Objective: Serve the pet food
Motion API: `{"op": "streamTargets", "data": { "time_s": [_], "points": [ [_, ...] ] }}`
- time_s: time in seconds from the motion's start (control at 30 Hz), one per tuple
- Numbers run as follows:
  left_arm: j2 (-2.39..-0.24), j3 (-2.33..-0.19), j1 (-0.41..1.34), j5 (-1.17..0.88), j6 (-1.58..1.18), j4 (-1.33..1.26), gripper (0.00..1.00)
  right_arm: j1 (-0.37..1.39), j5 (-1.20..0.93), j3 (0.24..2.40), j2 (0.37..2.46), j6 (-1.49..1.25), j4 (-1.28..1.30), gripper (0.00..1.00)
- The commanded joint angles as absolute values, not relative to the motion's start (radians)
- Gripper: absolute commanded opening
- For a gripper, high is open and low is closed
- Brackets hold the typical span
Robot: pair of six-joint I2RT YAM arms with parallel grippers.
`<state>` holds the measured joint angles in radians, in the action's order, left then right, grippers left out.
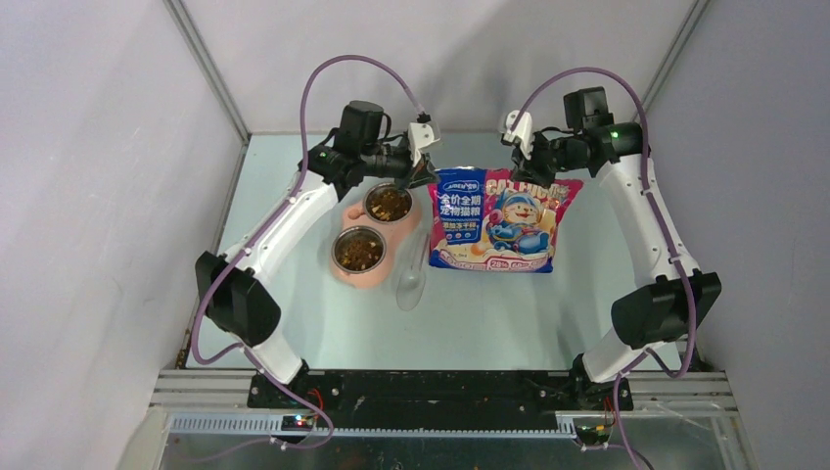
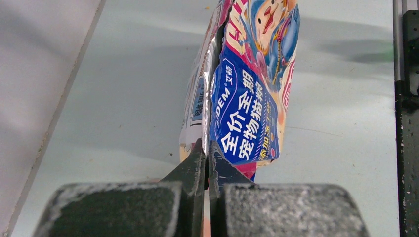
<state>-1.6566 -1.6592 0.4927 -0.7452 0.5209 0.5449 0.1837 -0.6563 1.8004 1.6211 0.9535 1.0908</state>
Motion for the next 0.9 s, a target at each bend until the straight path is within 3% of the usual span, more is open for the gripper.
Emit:
{"op": "streamTargets", "data": {
  "time_s": [0.0,0.07,0.1,0.17,0.2,0.23,0.3,0.47,0.53,0.6,0.63,0.67,0.77,0.83,0.87],
  "points": [
    [-1.592,-1.7,0.461,-0.739,0.506,0.534,0.0,0.124,-0.572,1.855,1.597,1.0,1.119,0.0],
    [-1.592,-1.7,0.46,-0.739,0.507,0.536,0.0,0.115,-0.57,1.869,1.598,0.973,1.118,0.02],
    [-1.591,-1.7,0.459,-0.739,0.508,0.538,0.0,0.113,-0.554,1.865,1.592,0.947,1.101,0.18],
    [-1.59,-1.698,0.458,-0.739,0.508,0.543,0.0,0.107,-0.528,1.849,1.584,0.952,1.084,0.25],
    [-1.589,-1.698,0.455,-0.742,0.508,0.546,0.0,0.103,-0.522,1.846,1.583,0.965,1.097,0.22],
    [-1.588,-1.697,0.453,-0.743,0.508,0.55,0.0,0.096,-0.516,1.844,1.584,0.992,1.109,0.07],
    [-1.586,-1.696,0.448,-0.747,0.509,0.557,0.0,0.078,-0.523,1.856,1.595,1.008,1.15,0.0],
    [-1.586,-1.695,0.441,-0.745,0.517,0.572,0.0,0.037,-0.549,1.858,1.594,0.997,1.171,0.0],
    [-1.588,-1.695,0.439,-0.744,0.518,0.575,0.0,0.02,-0.547,1.841,1.571,0.986,1.148,0.21],
    [-1.591,-1.696,0.438,-0.742,0.518,0.578,0.0,0.012,-0.527,1.821,1.555,0.989,1.128,0.28],
    [-1.592,-1.695,0.437,-0.74,0.517,0.58,0.0,0.011,-0.529,1.818,1.55,0.997,1.13,0.23],
    [-1.592,-1.695,0.436,-0.74,0.516,0.581,0.0,-0.016,-0.534,1.816,1.545,1.026,1.147,0.07],
    [-1.594,-1.695,0.434,-0.739,0.514,0.584,0.0,-0.051,-0.556,1.822,1.541,1.044,1.187,0.0],
    [-1.592,-1.694,0.43,-0.739,0.511,0.583,0.0,-0.07,-0.548,1.82,1.536,1.036,1.187,0.08],
    [-1.592,-1.693,0.429,-0.738,0.509,0.582,0.0,-0.079,-0.532,1.813,1.531,1.031,1.182,0.22]
  ]
}}
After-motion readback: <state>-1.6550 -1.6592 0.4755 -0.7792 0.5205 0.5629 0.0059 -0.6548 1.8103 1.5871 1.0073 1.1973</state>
